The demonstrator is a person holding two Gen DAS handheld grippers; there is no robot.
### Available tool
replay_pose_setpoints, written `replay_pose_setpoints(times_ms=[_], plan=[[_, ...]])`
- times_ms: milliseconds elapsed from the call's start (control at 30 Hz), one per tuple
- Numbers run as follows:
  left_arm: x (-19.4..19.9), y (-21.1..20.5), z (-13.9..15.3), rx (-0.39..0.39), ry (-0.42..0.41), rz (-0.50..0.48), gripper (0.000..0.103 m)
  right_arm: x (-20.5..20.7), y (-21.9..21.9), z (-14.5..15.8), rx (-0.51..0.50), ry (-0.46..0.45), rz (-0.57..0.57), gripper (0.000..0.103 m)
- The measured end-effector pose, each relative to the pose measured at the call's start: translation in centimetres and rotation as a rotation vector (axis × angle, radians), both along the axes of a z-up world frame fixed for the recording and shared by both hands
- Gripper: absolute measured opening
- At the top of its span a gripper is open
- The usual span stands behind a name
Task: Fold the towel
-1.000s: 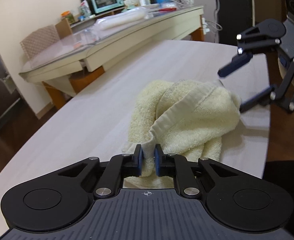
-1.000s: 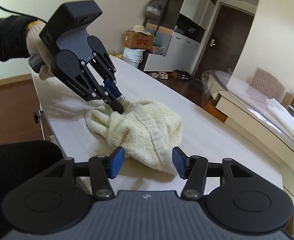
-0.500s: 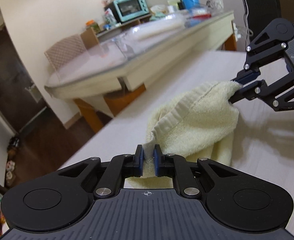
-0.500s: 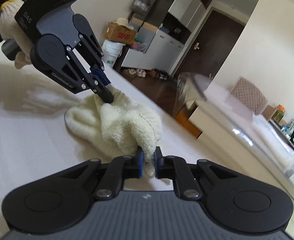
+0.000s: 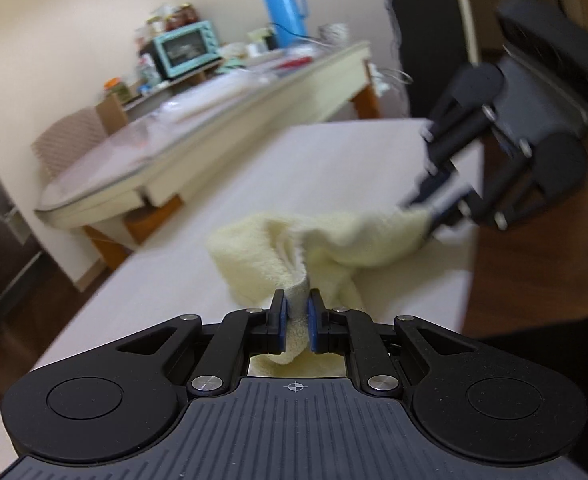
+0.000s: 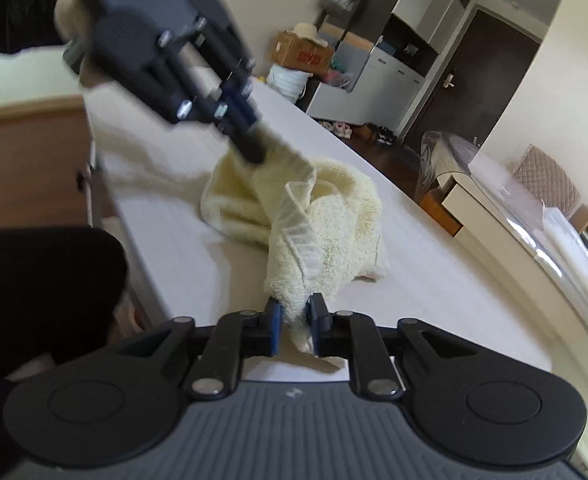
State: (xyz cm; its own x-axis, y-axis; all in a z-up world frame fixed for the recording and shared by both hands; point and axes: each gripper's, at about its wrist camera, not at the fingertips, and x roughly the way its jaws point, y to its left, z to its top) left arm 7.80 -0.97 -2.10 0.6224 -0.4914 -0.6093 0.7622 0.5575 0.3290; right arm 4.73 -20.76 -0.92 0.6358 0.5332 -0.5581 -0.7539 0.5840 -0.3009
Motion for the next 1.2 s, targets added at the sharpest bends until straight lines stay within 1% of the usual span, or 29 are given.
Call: replay_pose_setpoints(times_ms=[33,100,200,267,300,400,433,500,533,600,633,667,833,867,900,933,1000,1067,1100,1133,1200], plan=[[-0.5,-0.2,-0.4,0.026,-0.018,-0.004,0.011,-0.2,-0.3,0.6,0.046,0.009,0.004,0.025],[-1.4,-0.6,-1.1,0.065,-0.039,-0.012,0.011,-0.1,-0.4,1.6,0.095,0.001,0.010,0.027],[-2.1,-0.8,-1.6,0.086,-0.052,-0.019,0.011,0.4,-0.2,3.5,0.178,-0.022,0.030,0.031],[-2.6,-1.0,-1.8,0.106,-0.068,-0.022,0.011,0.7,0.1,4.7,0.231,-0.032,0.055,0.044],[-2.8,-1.0,-2.0,0.112,-0.074,-0.022,0.011,0.9,0.3,5.2,0.253,-0.036,0.069,0.045],[-2.9,-1.1,-2.2,0.117,-0.084,-0.017,0.011,1.1,1.1,5.4,0.240,-0.049,0.100,0.047],[-3.0,-1.1,-2.2,0.112,-0.086,-0.018,0.011,1.2,1.3,5.3,0.229,-0.059,0.096,0.046],[-3.2,-1.0,-2.2,0.100,-0.089,-0.024,0.011,1.4,2.4,4.4,0.129,-0.113,0.065,0.043],[-3.3,-1.1,-2.3,0.101,-0.093,-0.031,0.011,1.4,2.7,4.0,0.099,-0.123,0.066,0.041],[-3.5,-1.1,-2.4,0.106,-0.101,-0.043,0.011,2.5,3.7,2.5,0.017,-0.117,0.065,0.035],[-3.6,-1.0,-2.5,0.110,-0.104,-0.050,0.011,3.1,4.1,1.8,-0.013,-0.106,0.069,0.027],[-3.8,-1.0,-2.5,0.114,-0.107,-0.055,0.011,2.9,4.4,1.5,-0.025,-0.107,0.070,0.024],[-4.3,-0.6,-2.5,0.106,-0.112,-0.059,0.012,4.7,6.0,0.4,-0.074,-0.055,0.101,0.025],[-4.2,-0.5,-2.5,0.104,-0.112,-0.055,0.013,5.0,6.4,0.1,-0.093,-0.048,0.112,0.020],[-4.1,-0.5,-2.5,0.102,-0.117,-0.044,0.014,5.2,6.7,-0.2,-0.105,-0.047,0.115,0.011],[-3.9,-0.4,-2.5,0.102,-0.125,-0.029,0.015,5.3,6.8,-0.3,-0.109,-0.050,0.109,0.006],[-3.4,-0.4,-2.4,0.101,-0.140,0.001,0.015,5.7,6.7,0.2,-0.101,-0.102,0.064,0.005],[-2.2,-0.3,-2.0,0.095,-0.173,0.044,0.016,6.3,5.9,1.1,-0.057,-0.156,-0.008,0.005],[-1.6,-0.4,-1.6,0.088,-0.188,0.059,0.016,6.9,5.3,1.9,-0.028,-0.203,-0.073,0.005],[-1.0,-0.5,-1.3,0.082,-0.202,0.071,0.016,7.2,4.8,2.3,-0.015,-0.226,-0.108,0.005],[-0.4,-0.5,-0.8,0.074,-0.217,0.078,0.016,8.3,3.5,3.6,0.025,-0.311,-0.229,0.005]])
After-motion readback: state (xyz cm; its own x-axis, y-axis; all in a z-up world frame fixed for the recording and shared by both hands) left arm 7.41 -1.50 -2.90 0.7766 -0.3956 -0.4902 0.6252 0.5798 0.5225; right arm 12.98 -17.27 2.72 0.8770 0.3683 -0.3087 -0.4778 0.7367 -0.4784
